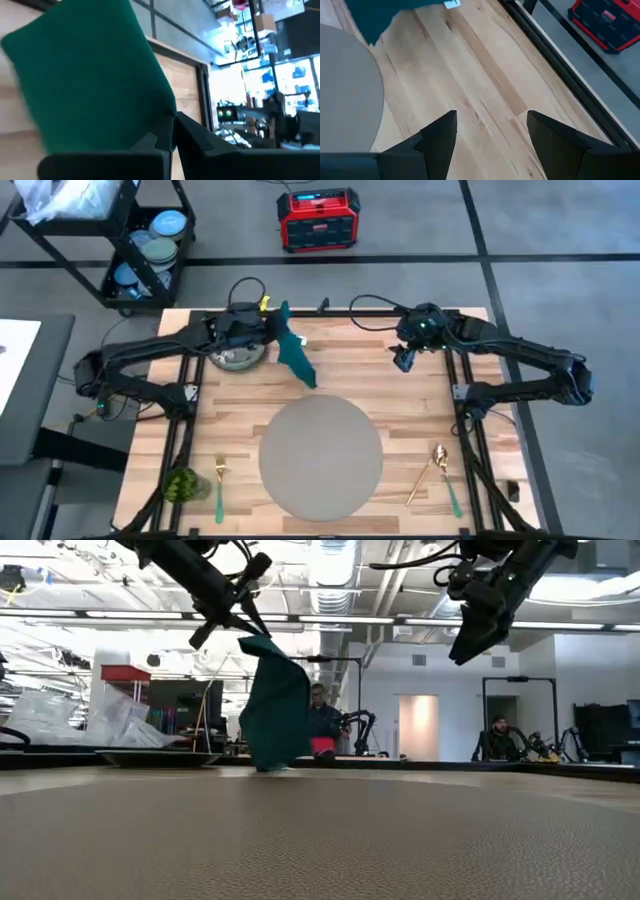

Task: Set table place
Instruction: Fold the blue table napkin

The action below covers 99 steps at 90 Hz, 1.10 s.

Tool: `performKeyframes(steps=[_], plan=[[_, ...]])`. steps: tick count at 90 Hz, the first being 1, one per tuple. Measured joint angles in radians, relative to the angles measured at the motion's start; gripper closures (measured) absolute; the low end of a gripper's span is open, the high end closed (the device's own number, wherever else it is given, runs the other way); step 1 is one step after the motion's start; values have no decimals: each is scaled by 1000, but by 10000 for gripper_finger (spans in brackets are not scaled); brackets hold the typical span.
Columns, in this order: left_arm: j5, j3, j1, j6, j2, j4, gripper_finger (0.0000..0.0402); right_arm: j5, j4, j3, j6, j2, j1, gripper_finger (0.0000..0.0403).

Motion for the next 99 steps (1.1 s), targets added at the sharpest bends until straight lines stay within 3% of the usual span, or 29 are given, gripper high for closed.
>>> performKeyframes(steps=[10, 24, 36, 55, 71, 81, 99], plan=[[0, 0, 33, -2, 78, 166, 402, 0, -3, 0, 0, 0, 0, 172], [57, 2, 80, -11, 213, 527, 402, 0, -17, 0, 1, 0, 0, 172], [110, 67, 98, -18, 275, 653, 402, 0, -28, 0, 1, 0, 0, 172], [105, 112, 50, 90, 236, 605, 402, 3, -26, 0, 38, 0, 0, 172], [-17, 107, -77, 95, 216, 129, 402, 5, -26, 0, 64, 0, 0, 172], [-95, 12, -178, -68, 229, -23, 402, 10, -19, 0, 64, 0, 0, 172], [-127, -250, -291, -376, 227, 88, 401, 23, -13, 0, 64, 0, 0, 172]])
